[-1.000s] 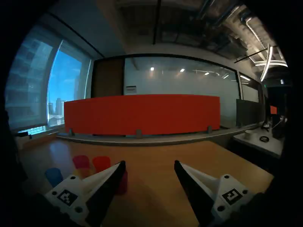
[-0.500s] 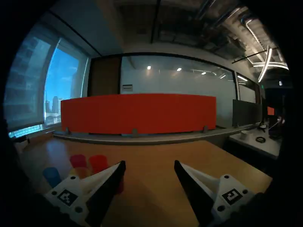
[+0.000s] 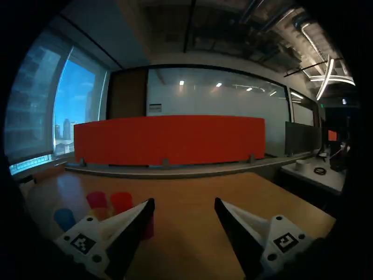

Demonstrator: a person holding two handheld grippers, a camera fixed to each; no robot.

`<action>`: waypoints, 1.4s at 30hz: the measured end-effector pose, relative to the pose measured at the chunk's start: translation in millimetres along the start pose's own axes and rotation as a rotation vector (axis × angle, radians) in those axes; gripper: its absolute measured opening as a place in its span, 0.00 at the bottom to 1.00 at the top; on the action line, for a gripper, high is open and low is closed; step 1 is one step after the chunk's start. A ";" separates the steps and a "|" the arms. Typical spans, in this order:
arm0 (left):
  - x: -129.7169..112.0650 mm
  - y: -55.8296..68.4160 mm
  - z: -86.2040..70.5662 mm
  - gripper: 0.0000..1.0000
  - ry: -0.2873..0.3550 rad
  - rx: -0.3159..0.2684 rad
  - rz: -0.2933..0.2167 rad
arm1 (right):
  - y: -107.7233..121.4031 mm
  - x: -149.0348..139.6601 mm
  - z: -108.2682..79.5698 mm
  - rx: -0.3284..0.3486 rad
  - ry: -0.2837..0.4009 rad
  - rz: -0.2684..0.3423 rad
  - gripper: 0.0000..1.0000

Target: Pour water

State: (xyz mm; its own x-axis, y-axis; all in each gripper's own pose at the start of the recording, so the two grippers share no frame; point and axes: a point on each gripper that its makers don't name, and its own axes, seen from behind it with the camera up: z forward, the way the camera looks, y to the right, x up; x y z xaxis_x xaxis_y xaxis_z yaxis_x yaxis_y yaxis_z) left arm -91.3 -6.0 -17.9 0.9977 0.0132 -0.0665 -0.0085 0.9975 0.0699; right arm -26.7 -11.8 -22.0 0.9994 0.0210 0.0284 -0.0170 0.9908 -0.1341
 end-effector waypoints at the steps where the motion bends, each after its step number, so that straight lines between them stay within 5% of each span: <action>1: -1.0 -0.5 0.2 0.87 -0.002 0.000 0.000 | -0.5 0.3 0.4 0.001 0.001 0.001 1.00; 33: -17.7 -0.2 2.7 0.87 -0.044 -0.003 0.022 | 1.9 1.5 0.3 0.015 0.003 0.007 0.99; 42: -18.1 0.1 2.7 0.87 -0.044 -0.003 0.023 | -1.1 7.3 1.1 0.036 0.055 -0.027 1.00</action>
State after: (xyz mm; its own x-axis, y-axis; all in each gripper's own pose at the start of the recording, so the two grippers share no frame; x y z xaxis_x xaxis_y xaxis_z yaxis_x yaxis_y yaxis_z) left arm -109.2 -6.3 -14.0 0.9992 0.0329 -0.0212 -0.0314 0.9972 0.0677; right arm -19.4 -12.6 -20.6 0.9996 -0.0124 -0.0235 0.0100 0.9951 -0.0983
